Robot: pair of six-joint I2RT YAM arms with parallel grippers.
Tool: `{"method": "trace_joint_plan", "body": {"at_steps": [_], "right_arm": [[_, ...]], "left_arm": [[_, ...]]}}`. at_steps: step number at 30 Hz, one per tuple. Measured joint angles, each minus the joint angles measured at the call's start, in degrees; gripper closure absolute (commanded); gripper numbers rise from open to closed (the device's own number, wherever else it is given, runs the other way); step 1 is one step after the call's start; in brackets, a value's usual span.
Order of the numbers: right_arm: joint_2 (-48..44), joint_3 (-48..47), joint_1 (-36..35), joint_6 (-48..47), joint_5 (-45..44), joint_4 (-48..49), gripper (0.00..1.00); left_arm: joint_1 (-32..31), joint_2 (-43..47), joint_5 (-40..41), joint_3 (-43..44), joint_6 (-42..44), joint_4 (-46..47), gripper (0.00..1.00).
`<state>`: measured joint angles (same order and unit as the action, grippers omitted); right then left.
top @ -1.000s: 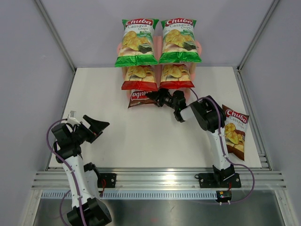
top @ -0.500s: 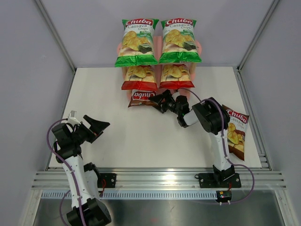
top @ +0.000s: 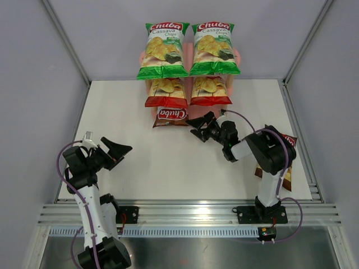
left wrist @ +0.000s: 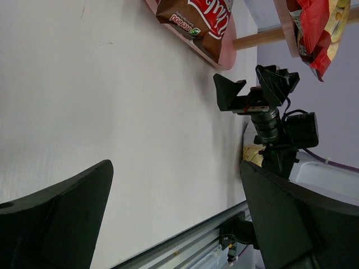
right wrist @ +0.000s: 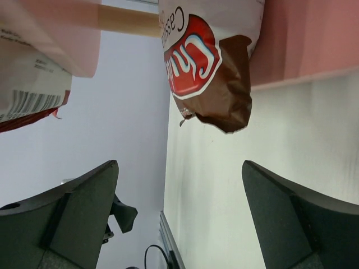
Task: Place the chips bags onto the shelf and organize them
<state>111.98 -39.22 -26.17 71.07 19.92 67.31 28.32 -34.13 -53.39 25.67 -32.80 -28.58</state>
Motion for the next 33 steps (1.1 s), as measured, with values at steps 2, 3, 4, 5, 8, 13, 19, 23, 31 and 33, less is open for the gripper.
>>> {"method": "trace_joint_plan", "body": {"at_steps": [2, 3, 4, 5, 8, 13, 19, 23, 31, 33], "right_arm": [[-5.1, 2.4, 0.0, -1.4, -1.0, -4.0, 0.01], [-8.1, 3.3, 0.0, -2.4, -1.6, -6.6, 0.01], [-12.1, 4.1, 0.0, -3.8, -2.5, -10.6, 0.01], [-15.1, 4.5, 0.0, -4.8, -3.0, -13.7, 0.01], [-27.7, 5.8, 0.0, -9.5, -6.1, -26.4, 0.01], [-51.3, 8.9, 0.0, -17.0, -12.2, -46.9, 0.01], [-78.1, 8.6, 0.1, -22.5, -19.9, -76.9, 0.01], [-92.2, 4.5, 0.1, -23.8, -22.5, -93.0, 0.0], [-100.1, -10.4, 0.1, -26.0, -26.3, -115.7, 0.01], [-100.5, -13.4, 0.1, -26.8, -26.7, -119.8, 0.01]], "left_arm": [[-0.6, 0.0, 0.0, 0.0, 0.0, 0.0, 0.01], [-1.0, 0.0, 0.0, 0.0, 0.0, 0.0, 0.01], [-1.4, 0.0, 0.0, 0.0, 0.1, 0.0, 0.01], [-1.7, 0.0, 0.0, 0.0, 0.2, 0.0, 0.01], [-2.2, 0.0, 0.0, 0.0, 0.3, 0.0, 0.01], [-3.9, 0.0, 0.6, 0.0, 0.2, 0.0, 0.01], [-18.0, 0.8, 7.8, 0.1, -0.8, 0.2, 0.01], [-29.0, 1.2, 13.6, 0.2, -3.8, 1.8, 0.01], [-52.9, 1.5, 28.4, 0.3, -12.8, 8.6, 0.01], [-59.6, -0.3, 32.4, 0.6, -14.8, 11.3, 0.01]]}}
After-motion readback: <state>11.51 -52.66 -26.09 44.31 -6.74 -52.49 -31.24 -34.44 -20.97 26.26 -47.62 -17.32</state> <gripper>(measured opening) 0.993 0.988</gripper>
